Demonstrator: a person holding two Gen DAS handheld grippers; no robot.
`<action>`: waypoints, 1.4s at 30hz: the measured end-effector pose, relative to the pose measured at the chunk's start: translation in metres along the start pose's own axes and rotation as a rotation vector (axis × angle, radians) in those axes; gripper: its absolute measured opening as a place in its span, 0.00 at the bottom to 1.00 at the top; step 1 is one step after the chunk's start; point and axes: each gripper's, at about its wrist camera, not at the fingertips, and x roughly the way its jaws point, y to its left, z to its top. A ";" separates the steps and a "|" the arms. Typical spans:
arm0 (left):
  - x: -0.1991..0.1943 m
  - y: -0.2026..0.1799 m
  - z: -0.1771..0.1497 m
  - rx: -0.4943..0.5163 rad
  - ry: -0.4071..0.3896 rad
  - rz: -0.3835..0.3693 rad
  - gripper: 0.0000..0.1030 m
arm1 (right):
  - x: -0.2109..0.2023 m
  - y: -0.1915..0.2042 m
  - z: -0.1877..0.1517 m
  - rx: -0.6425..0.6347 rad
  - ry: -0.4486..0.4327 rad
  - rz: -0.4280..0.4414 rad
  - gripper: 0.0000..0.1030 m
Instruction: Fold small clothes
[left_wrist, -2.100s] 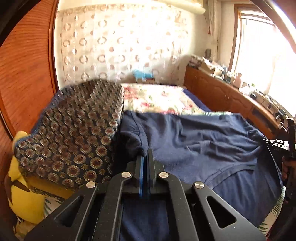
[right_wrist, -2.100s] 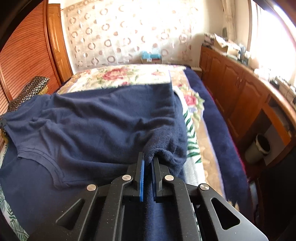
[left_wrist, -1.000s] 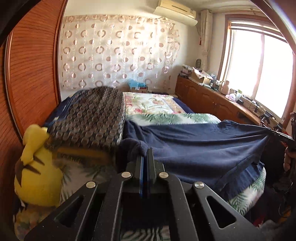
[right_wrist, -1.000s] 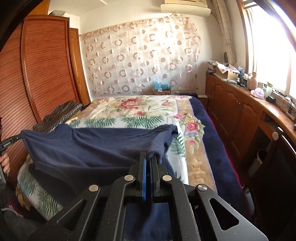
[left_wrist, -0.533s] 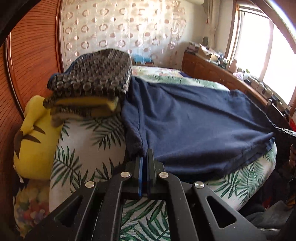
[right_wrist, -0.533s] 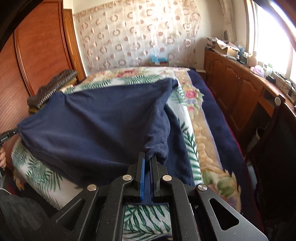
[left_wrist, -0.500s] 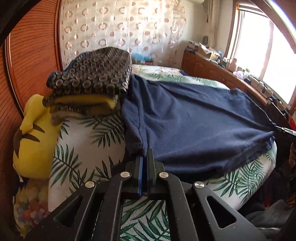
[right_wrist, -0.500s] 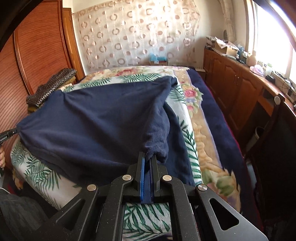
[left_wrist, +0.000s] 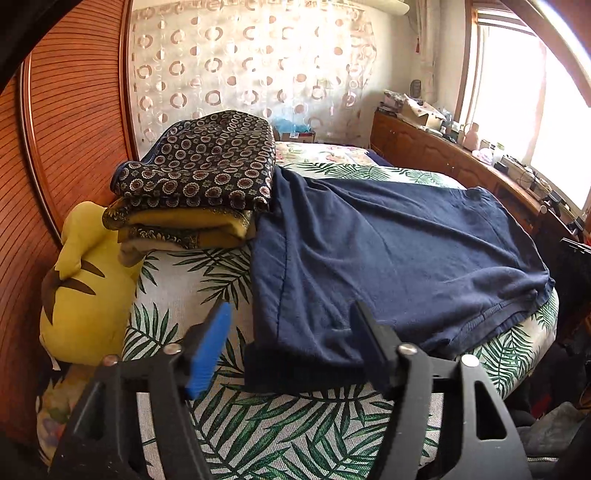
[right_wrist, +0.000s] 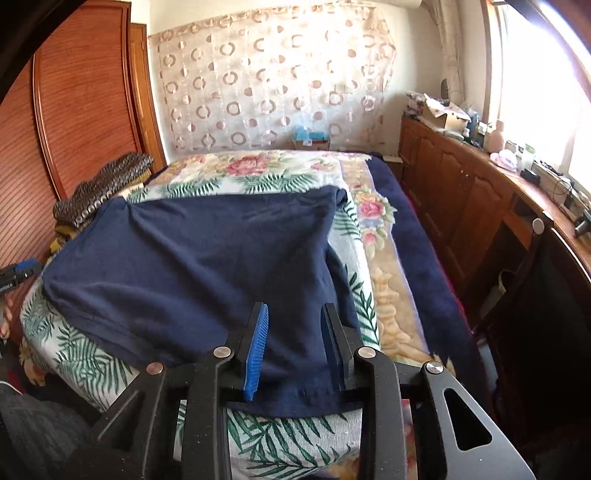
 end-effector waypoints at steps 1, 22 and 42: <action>0.000 0.001 0.000 -0.001 -0.002 0.004 0.73 | -0.001 0.000 0.000 -0.001 -0.006 0.000 0.30; 0.011 0.008 -0.010 -0.018 0.039 0.045 0.73 | 0.093 0.082 -0.010 -0.088 0.073 0.173 0.38; 0.031 0.019 -0.024 -0.112 0.100 -0.027 0.73 | 0.138 0.116 -0.026 -0.156 0.061 0.084 0.77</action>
